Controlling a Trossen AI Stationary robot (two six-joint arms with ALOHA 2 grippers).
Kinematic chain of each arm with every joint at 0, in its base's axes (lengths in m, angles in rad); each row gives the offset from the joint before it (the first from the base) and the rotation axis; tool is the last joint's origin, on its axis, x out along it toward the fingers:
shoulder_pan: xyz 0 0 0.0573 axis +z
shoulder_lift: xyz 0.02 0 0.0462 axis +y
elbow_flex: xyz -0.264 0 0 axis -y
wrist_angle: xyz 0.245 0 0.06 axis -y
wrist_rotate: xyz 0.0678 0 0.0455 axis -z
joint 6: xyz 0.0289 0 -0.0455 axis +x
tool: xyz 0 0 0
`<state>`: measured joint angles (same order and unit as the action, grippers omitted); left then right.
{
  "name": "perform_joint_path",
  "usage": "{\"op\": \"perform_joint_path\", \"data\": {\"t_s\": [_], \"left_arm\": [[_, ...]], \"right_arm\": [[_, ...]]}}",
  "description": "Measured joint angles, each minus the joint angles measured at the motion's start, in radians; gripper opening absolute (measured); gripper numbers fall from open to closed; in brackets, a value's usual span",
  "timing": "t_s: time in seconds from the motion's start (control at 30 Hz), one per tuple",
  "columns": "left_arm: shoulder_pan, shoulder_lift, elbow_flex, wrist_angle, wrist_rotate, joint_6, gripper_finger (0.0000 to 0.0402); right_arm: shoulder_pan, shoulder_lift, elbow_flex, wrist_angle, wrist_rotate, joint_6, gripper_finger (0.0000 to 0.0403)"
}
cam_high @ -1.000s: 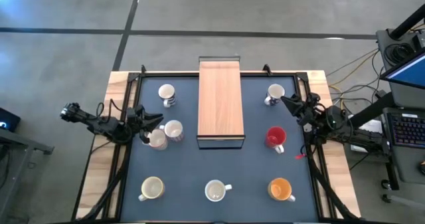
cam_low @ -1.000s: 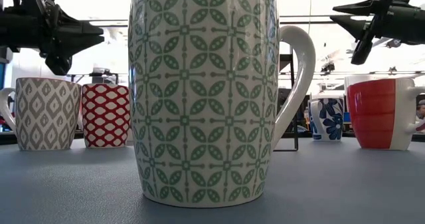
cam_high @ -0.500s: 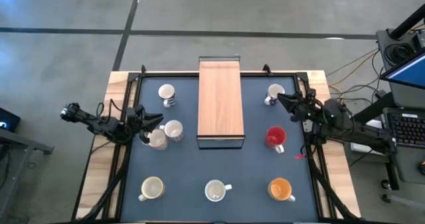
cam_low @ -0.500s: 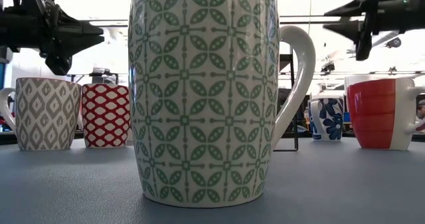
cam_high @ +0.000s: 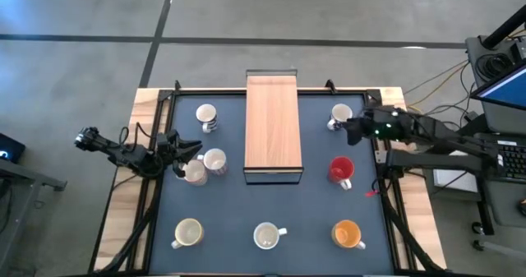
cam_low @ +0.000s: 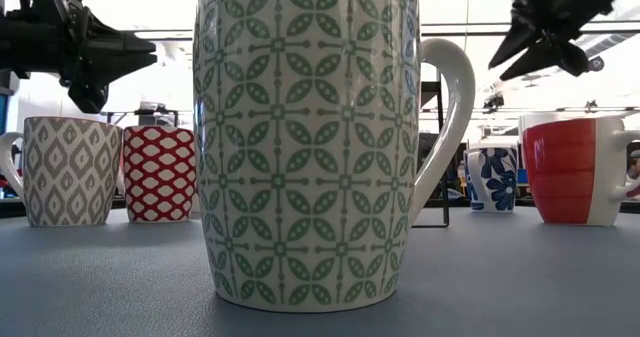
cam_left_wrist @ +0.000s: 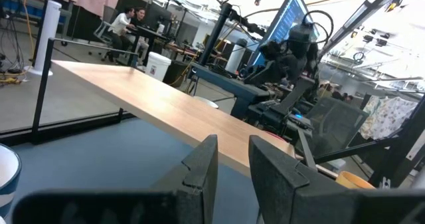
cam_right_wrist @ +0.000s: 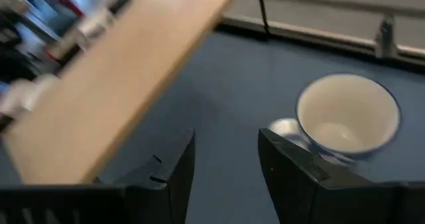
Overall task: Place coffee mugs
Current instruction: Put the right blue patterned mug on the shelf
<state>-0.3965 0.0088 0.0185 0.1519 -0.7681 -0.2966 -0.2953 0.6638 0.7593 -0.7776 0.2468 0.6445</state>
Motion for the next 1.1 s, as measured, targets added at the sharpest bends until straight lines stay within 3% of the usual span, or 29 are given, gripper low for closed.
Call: {"op": "perform_joint_path", "data": {"t_s": [0.37, 0.7, 1.1], "left_arm": [[0.000, 0.000, 0.000, 0.000, 0.000, 0.000, 0.0068], [0.000, 0.000, 0.000, 0.001, 0.000, 0.000, 0.0068], [0.000, 0.000, 0.000, 0.001, 0.000, 0.000, 0.0068]], "right_arm": [[-0.044, 0.320, 0.205, -0.270, 0.008, 0.044, 0.0183], [-0.158, 0.474, 0.320, -0.280, 0.009, 0.000, 0.0183], [-0.264, 0.635, 0.309, -0.156, -0.029, -0.026, 0.0182]]}}
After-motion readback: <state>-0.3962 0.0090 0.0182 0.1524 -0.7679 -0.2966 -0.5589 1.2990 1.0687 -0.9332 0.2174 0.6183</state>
